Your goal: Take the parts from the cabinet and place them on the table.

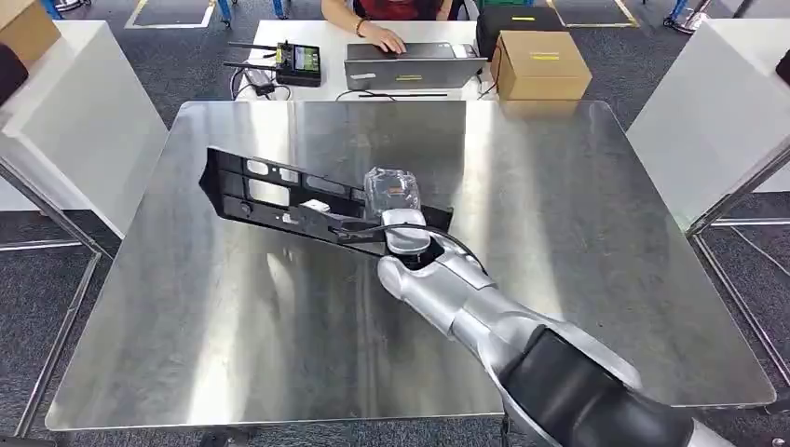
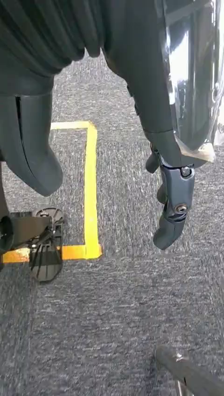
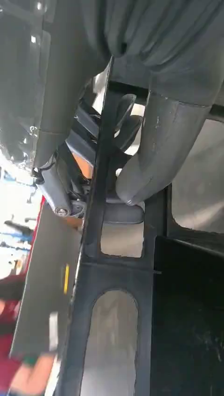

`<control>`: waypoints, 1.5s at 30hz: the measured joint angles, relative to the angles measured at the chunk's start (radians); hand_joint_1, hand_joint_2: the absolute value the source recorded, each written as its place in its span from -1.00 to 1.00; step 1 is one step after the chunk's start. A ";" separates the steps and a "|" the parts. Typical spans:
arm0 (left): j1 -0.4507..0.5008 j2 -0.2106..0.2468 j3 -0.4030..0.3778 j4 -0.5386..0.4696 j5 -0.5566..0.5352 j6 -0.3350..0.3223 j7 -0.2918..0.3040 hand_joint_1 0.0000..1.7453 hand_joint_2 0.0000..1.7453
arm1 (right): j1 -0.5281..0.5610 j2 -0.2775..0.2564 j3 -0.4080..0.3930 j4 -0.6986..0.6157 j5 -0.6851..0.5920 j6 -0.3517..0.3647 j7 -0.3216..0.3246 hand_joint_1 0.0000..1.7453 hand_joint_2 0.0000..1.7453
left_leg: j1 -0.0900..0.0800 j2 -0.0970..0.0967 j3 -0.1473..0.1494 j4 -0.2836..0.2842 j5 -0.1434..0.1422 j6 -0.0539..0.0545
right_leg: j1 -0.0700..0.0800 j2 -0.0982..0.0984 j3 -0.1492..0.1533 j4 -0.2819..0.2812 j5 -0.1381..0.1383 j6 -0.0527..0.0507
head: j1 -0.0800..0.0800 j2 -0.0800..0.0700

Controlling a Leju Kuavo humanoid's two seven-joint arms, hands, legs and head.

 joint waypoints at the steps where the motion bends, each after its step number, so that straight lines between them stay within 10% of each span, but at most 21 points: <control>1: 0.000 -0.002 0.000 -0.001 -0.002 0.000 -0.006 -1.00 1.00 | -0.001 -0.007 -0.002 0.004 -0.002 0.003 0.016 1.00 1.00 | 0.000 0.000 0.001 0.000 0.000 0.000 | 0.000 0.000 0.001 0.000 0.000 0.000 | 0.000 0.000; 4: 0.000 -0.007 -0.002 -0.005 -0.008 0.000 -0.022 -1.00 1.00 | -0.002 -0.033 -0.008 0.006 -0.005 0.008 0.042 1.00 1.00 | 0.000 -0.001 0.002 -0.001 0.000 0.000 | 0.000 0.000 0.003 0.000 -0.001 0.000 | 0.000 0.000; 5: 0.000 -0.007 -0.002 -0.005 -0.009 0.000 -0.026 -1.00 1.00 | -0.002 -0.041 -0.010 0.006 -0.005 0.009 0.044 -1.00 -1.00 | 0.000 0.000 0.003 -0.002 0.000 0.000 | 0.000 0.000 0.003 0.000 -0.001 0.000 | 0.000 0.000; 15: 0.006 -0.008 -0.005 -0.005 -0.009 0.035 -0.037 -1.00 1.00 | 0.006 -0.073 -0.014 0.020 0.012 0.000 0.044 -1.00 -1.00 | 0.000 0.001 0.004 -0.002 0.000 0.000 | 0.000 0.000 0.004 0.000 0.000 0.000 | 0.000 0.000; 16: 0.006 -0.008 -0.005 -0.005 -0.008 0.035 -0.039 -1.00 -1.00 | 0.006 -0.073 -0.014 0.021 0.012 -0.001 0.044 -1.00 -1.00 | 0.000 0.001 0.004 -0.002 0.000 0.000 | 0.000 0.000 0.004 0.000 0.000 0.000 | 0.000 0.000; 37: 0.008 -0.021 0.001 -0.005 0.003 0.059 -0.045 -1.00 -1.00 | -0.060 -0.042 -0.006 0.000 0.132 -0.196 -0.011 -1.00 -1.00 | -0.001 0.000 0.002 -0.018 0.003 -0.002 | 0.000 0.000 -0.002 -0.006 0.001 0.001 | 0.000 0.000; 42: 0.018 -0.022 0.003 -0.005 0.013 0.078 -0.063 -1.00 -1.00 | -0.039 -0.006 -0.107 -0.069 0.013 -0.387 -0.285 -1.00 -1.00 | -0.001 0.002 0.002 -0.021 0.006 -0.001 | 0.000 0.001 -0.003 -0.008 0.001 0.001 | 0.000 0.000; 45: 0.028 -0.022 0.010 -0.005 0.013 0.058 -0.068 -1.00 -1.00 | 0.032 0.028 -0.246 -0.208 -0.136 -0.419 -0.583 -1.00 -1.00 | 0.001 0.001 0.010 -0.023 0.006 -0.001 | 0.003 0.000 0.005 -0.008 0.001 0.001 | 0.000 0.000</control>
